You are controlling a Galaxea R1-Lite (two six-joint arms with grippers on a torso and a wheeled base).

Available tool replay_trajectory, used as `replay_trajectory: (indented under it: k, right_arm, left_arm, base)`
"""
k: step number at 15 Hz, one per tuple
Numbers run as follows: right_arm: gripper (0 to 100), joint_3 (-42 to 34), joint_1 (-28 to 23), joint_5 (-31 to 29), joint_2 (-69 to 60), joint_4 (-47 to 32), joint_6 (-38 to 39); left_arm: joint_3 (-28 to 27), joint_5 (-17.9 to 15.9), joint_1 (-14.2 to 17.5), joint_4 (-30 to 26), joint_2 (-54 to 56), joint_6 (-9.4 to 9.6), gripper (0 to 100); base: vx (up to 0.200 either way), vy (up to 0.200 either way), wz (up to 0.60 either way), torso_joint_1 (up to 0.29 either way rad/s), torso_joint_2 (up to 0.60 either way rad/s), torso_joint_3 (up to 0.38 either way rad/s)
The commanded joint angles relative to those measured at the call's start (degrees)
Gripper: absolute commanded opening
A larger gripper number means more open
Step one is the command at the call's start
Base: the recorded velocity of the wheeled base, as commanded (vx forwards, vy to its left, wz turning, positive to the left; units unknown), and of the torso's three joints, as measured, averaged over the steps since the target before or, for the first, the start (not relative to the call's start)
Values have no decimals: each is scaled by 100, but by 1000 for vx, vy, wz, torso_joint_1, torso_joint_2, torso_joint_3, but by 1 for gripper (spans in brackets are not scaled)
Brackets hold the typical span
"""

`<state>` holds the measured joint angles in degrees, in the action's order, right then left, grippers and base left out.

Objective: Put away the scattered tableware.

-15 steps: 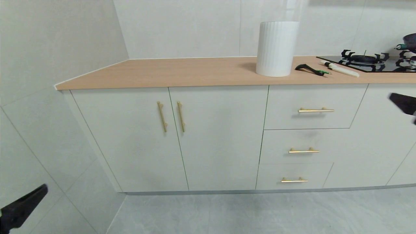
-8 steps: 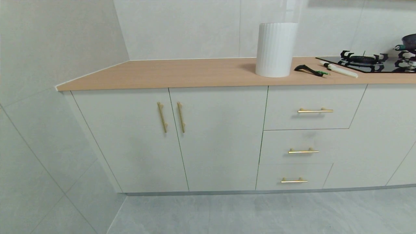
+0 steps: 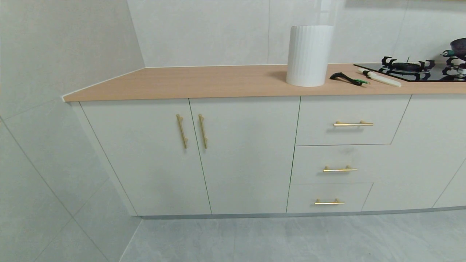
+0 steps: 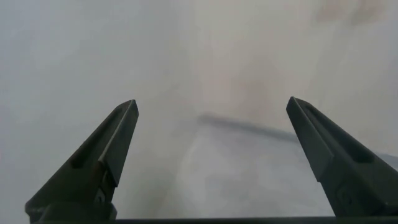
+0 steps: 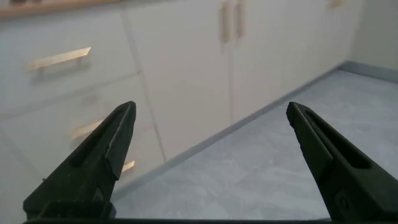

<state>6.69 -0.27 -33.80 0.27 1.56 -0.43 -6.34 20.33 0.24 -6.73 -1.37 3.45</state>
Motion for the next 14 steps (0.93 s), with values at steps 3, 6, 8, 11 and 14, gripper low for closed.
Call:
replay_trajectory:
  k: [3, 6, 8, 11, 14]
  right_arm:
    - [100, -660, 0, 1166, -18, 134, -344]
    - [100, -652, 9, 2897, -18, 108, -379]
    - [100, -652, 18, 3301, -9, 90, -845]
    - [100, -617, 18, 3328, 0, -15, -792]
    - [100, -529, 9, 3249, -9, -218, -388]
  left_arm:
    - [511, -1471, -7, 594, 137, -37, 100]
    - [616, -1937, -16, 611, 137, -187, 100]
    - [625, -2033, -16, 611, 137, -108, 100]
    - [634, -2025, -16, 638, 137, -327, 100]
    - [634, -2025, -16, 638, 137, -327, 100]
  base:
    - [0, 0, 0, 0, 0, 0]
    - [0, 0, 0, 0, 0, 0]
    - [0, 0, 0, 0, 0, 0]
    - [0, 0, 0, 0, 0, 0]
    - [0, 0, 0, 0, 0, 0]
